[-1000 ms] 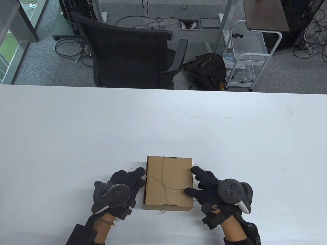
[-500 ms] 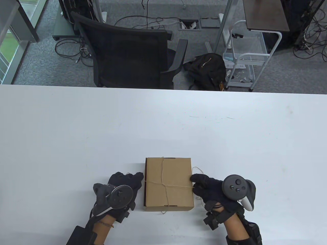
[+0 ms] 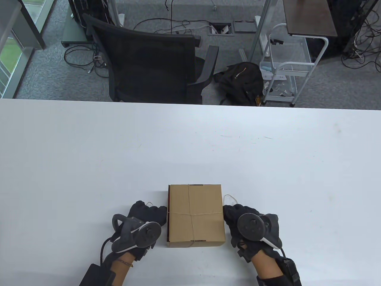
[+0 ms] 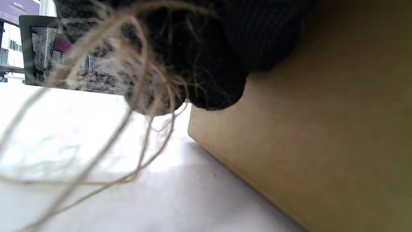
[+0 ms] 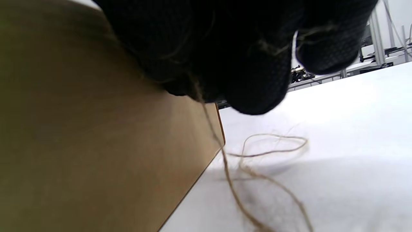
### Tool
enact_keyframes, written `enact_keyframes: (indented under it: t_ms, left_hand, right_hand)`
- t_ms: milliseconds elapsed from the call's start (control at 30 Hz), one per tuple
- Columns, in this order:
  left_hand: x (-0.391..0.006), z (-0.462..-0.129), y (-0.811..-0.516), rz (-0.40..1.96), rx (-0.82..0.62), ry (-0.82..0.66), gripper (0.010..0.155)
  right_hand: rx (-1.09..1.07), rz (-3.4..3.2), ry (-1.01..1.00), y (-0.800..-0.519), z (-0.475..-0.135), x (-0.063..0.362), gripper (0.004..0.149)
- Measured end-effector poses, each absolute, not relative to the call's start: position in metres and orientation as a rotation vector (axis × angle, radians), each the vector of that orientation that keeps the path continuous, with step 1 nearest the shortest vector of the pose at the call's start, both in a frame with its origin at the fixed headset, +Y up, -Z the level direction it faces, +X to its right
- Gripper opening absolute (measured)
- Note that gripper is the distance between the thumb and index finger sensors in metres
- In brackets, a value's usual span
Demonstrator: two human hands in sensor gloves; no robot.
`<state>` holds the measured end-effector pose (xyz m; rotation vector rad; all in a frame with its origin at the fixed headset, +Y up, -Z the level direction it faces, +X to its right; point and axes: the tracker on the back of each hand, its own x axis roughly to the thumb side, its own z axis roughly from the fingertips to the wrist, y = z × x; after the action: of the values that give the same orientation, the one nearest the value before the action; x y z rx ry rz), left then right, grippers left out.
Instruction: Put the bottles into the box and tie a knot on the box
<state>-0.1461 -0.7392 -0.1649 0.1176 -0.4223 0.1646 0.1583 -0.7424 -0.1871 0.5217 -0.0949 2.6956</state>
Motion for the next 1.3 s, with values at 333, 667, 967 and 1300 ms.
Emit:
enact_keyframes:
  t_ms: [333,667,967,1300]
  left_hand:
    - [-0.143,-0.168,-0.758,0.12,-0.074,-0.418,0.047]
    - [-0.159,-0.175,-0.754,0.303,-0.111,-0.374,0.048]
    - [-0.182,-0.17,-0.724,0.673,0.033,-0.286,0.048]
    - [-0.198,-0.174,-0.729,0.937,-0.029,-0.153,0.049]
  right_hand:
    - [0.754,2.816,0.065,-0.765,-0.188,0.138,0.04]
    - [0.653,2.669,0.049,-0.763,-0.189,0.144,0.04]
    - [0.549,2.363,0.029,-0.745,-0.187,0.156,0.043]
    - [0.451,2.144,0.015,-0.747,-0.192,0.158,0.042]
